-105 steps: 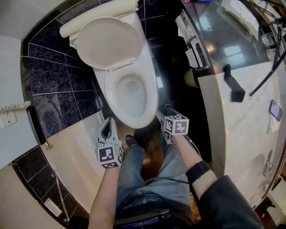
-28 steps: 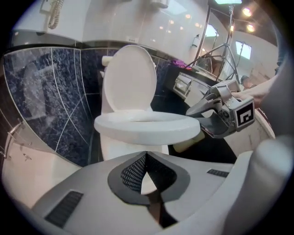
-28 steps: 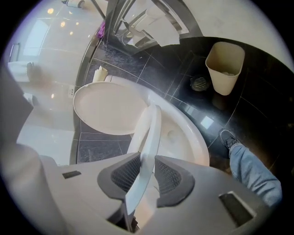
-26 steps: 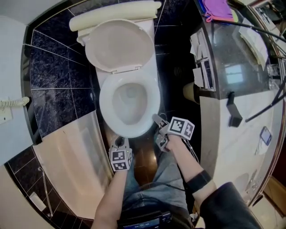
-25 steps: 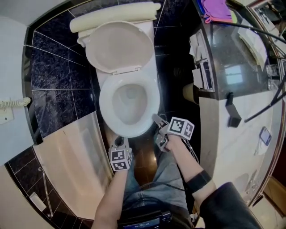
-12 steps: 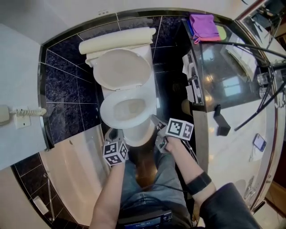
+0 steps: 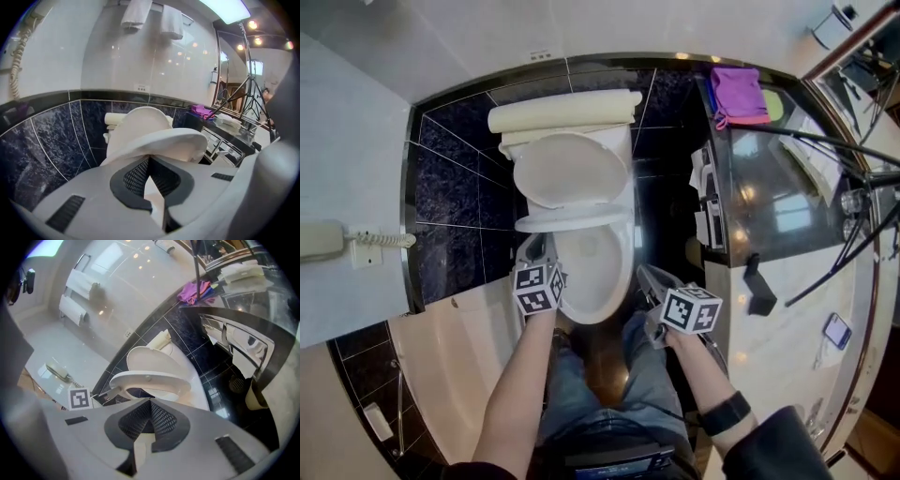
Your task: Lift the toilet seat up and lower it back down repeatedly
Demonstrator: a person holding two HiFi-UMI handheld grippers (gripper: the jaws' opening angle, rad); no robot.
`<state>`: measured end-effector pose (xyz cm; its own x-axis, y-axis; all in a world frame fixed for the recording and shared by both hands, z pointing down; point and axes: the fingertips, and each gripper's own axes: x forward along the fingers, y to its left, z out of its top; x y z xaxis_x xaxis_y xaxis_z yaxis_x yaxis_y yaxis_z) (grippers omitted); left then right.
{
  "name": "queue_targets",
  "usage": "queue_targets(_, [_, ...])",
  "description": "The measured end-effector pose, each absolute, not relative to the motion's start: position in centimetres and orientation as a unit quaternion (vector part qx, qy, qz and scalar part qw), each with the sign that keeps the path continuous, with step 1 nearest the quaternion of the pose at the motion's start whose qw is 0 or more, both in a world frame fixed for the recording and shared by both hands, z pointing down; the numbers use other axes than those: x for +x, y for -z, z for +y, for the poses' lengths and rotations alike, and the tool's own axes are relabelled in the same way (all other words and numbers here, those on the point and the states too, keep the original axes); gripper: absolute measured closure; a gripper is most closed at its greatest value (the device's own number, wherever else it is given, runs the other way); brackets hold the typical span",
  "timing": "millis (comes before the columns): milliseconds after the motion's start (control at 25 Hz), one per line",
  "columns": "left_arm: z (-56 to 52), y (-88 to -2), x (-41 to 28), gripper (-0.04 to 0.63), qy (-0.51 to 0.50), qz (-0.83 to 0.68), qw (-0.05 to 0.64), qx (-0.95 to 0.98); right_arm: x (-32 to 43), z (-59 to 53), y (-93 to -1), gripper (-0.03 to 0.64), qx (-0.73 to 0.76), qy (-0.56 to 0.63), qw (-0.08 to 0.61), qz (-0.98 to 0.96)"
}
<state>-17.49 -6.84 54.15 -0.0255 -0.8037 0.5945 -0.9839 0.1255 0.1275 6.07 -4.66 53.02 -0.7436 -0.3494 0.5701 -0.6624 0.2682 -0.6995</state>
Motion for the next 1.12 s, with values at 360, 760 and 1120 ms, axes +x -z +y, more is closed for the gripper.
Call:
queue_targets(360, [-13.5, -53.2, -20.0, 0.595, -0.179, -0.702, 0.239, 0.646, 6.1, -7.5, -50.5, 0.601, 0.311, -0.426, 0.182, -0.83])
queue_targets(760, [-18.5, -53.2, -22.0, 0.595, -0.193, -0.707, 0.231, 0.64, 7.7, -8.9, -50.3, 0.601, 0.311, -0.421, 0.19, -0.831])
queue_targets(1120, [-13.7, -49.6, -20.1, 0.595, -0.207, -0.684, 0.222, 0.663, 5.5, -9.1, -48.5, 0.6, 0.31, -0.385, 0.203, -0.846])
